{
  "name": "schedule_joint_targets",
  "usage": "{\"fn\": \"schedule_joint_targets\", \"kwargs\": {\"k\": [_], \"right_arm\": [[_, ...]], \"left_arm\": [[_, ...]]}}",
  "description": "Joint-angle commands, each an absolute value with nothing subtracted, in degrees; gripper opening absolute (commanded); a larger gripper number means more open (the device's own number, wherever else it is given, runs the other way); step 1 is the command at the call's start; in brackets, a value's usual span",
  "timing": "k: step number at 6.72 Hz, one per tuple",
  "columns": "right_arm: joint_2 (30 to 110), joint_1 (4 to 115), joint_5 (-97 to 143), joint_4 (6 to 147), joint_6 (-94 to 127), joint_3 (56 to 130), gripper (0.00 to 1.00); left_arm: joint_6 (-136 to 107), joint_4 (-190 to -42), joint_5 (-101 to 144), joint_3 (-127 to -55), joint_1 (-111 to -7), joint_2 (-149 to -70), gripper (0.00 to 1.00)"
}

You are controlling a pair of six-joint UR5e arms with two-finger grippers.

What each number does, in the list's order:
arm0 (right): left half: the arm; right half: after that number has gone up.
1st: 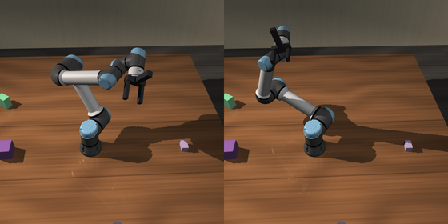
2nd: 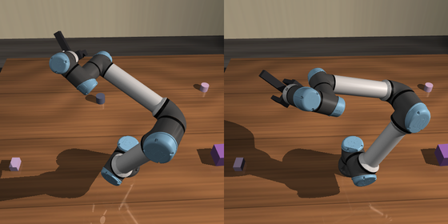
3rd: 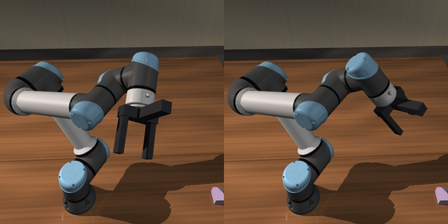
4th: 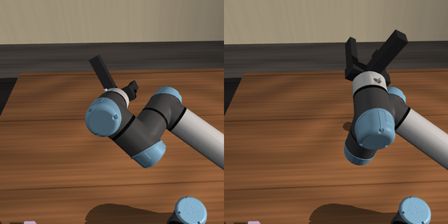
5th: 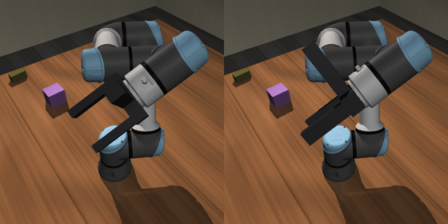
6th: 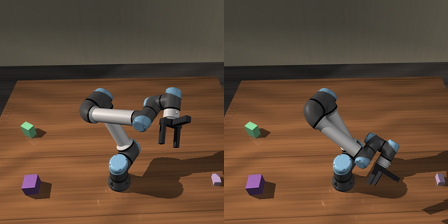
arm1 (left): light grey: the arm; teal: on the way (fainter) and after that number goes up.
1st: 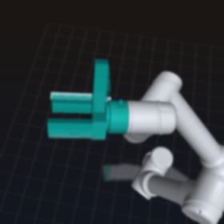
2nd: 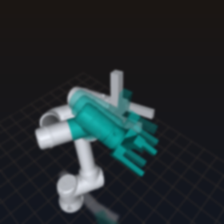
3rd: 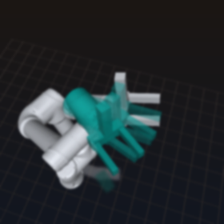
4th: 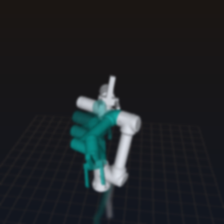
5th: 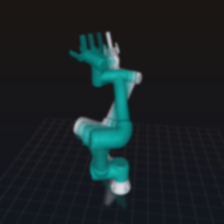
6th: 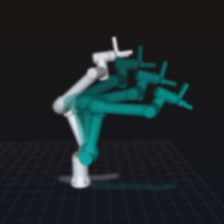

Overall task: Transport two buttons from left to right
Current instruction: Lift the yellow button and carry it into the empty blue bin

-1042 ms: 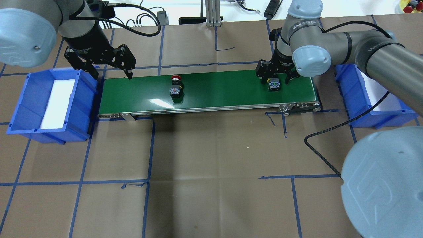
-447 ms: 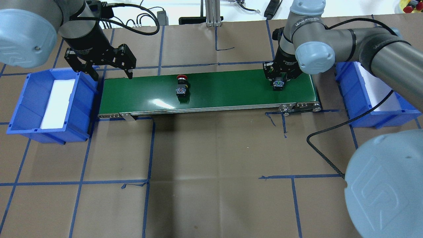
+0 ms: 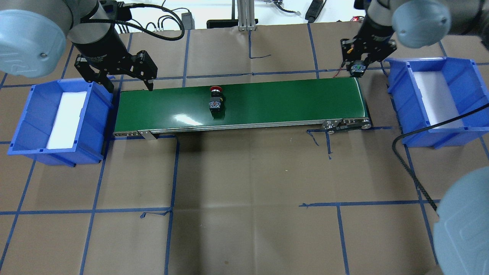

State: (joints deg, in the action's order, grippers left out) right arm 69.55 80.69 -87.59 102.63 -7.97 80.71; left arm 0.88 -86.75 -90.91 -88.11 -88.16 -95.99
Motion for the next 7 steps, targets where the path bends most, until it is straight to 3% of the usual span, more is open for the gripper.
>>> {"fn": "schedule_joint_targets", "kwargs": {"k": [1, 3, 7], "right_arm": [[72.2, 70.1, -87.6, 98.3, -25.0, 77.6, 0.04], [71.0, 61.3, -87.5, 99.3, -38.1, 79.1, 0.04], [71.7, 56.3, -86.6, 110.0, -38.2, 94.3, 0.04]], "left_arm": [[1.0, -86.7, -90.9, -88.2, -88.2, -96.1, 1.00], [0.9, -86.7, -90.8, -88.2, -88.2, -96.0, 1.00], [0.9, -86.7, -90.9, -88.1, -88.2, -96.1, 1.00]]}}
